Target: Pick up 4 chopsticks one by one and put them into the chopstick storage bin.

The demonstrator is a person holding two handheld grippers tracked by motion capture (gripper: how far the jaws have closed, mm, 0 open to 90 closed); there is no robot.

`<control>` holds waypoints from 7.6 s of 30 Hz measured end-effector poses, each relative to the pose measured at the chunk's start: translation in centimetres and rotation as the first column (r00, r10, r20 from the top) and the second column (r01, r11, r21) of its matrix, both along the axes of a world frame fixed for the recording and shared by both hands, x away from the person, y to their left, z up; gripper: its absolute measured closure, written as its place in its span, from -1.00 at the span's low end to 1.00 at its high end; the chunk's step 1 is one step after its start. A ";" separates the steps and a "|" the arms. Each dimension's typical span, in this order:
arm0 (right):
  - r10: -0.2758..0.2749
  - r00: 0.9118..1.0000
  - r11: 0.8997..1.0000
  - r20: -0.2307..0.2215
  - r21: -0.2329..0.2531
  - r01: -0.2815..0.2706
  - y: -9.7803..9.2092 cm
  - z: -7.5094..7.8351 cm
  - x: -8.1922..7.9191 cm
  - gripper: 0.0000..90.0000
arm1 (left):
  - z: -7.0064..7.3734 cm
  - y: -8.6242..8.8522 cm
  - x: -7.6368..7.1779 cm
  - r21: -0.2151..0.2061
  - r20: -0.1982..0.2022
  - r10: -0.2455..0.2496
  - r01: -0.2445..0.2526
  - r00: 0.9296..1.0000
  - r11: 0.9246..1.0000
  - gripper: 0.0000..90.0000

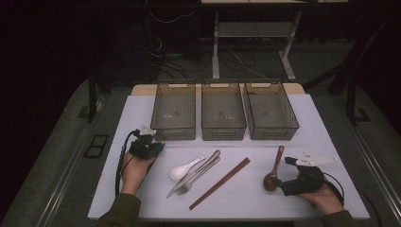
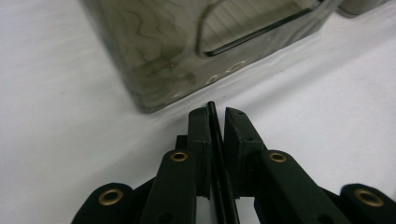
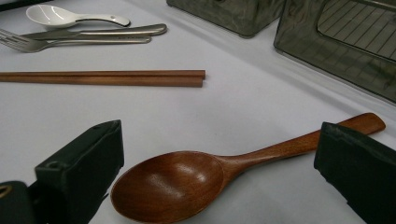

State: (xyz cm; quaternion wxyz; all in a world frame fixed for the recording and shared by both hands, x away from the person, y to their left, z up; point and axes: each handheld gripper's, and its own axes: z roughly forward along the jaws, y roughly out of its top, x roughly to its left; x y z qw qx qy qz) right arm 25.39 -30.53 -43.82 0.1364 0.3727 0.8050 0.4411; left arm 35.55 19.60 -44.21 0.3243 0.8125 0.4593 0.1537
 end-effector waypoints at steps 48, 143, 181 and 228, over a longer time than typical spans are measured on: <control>0.008 1.000 1.000 -0.005 -0.004 -0.008 0.1 -0.1 0.0 -0.97 | -0.4 -8.3 -0.2 -0.035 0.008 -0.324 0.324 0.946 0.945 0.72; 0.030 1.000 0.999 -0.002 0.019 -0.030 0.5 -0.4 -0.1 -0.97 | 0.0 2.8 -7.4 -0.085 0.017 -0.322 0.322 0.947 0.943 0.86; 0.032 0.999 0.999 -0.005 0.021 -0.031 0.5 -0.4 -0.1 -0.97 | -0.5 3.0 -6.7 -0.080 0.016 -0.339 0.339 0.941 0.937 0.90; 0.030 1.000 0.999 -0.001 0.032 -0.030 0.3 -0.3 0.0 -0.97 | 2.5 2.3 -7.4 -0.116 0.070 -0.338 0.344 0.939 0.932 0.90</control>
